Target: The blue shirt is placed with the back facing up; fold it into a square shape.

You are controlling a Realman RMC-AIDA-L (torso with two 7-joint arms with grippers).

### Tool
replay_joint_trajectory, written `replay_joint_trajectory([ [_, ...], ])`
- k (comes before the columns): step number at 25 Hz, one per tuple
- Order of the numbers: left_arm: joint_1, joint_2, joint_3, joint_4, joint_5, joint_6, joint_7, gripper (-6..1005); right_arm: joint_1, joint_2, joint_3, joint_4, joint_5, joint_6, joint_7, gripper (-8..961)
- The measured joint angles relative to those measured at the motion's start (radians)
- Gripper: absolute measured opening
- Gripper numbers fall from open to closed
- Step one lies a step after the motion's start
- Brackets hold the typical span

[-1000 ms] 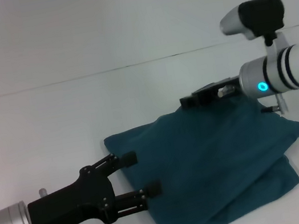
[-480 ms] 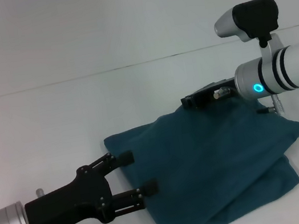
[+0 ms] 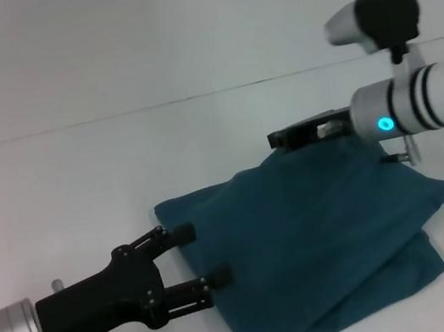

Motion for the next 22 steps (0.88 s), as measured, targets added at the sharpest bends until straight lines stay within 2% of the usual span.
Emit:
replay_joint_trajectory([
  [6, 0.001, 0.000, -0.010, 0.000, 0.000, 0.000, -0.005, 936, -0.124, -0.010, 0.006, -0.161, 0.070, -0.132, -0.003, 0],
  [8, 0.001, 0.000, -0.010, 0.002, 0.000, 0.000, -0.009, 936, -0.164, -0.021, 0.010, -0.207, 0.076, -0.213, 0.005, 0],
  [9, 0.001, 0.000, -0.010, 0.002, 0.000, 0.000, -0.010, 936, -0.179, -0.028, 0.014, -0.222, 0.076, -0.243, 0.009, 56],
  [13, 0.001, 0.000, -0.010, 0.000, 0.000, 0.000, -0.012, 936, -0.234, -0.075, 0.075, -0.243, 0.073, -0.390, 0.042, 258],
  [16, 0.001, 0.000, -0.010, 0.000, 0.000, 0.000, -0.014, 936, -0.281, -0.110, 0.163, -0.249, 0.075, -0.493, 0.057, 393],
  [19, 0.001, 0.000, -0.010, 0.000, 0.000, 0.000, -0.014, 936, -0.325, -0.137, 0.255, -0.255, 0.068, -0.570, 0.067, 427],
  [22, 0.002, 0.000, -0.010, 0.002, 0.000, 0.001, -0.014, 936, -0.361, -0.170, 0.306, -0.255, 0.042, -0.619, 0.113, 484],
])
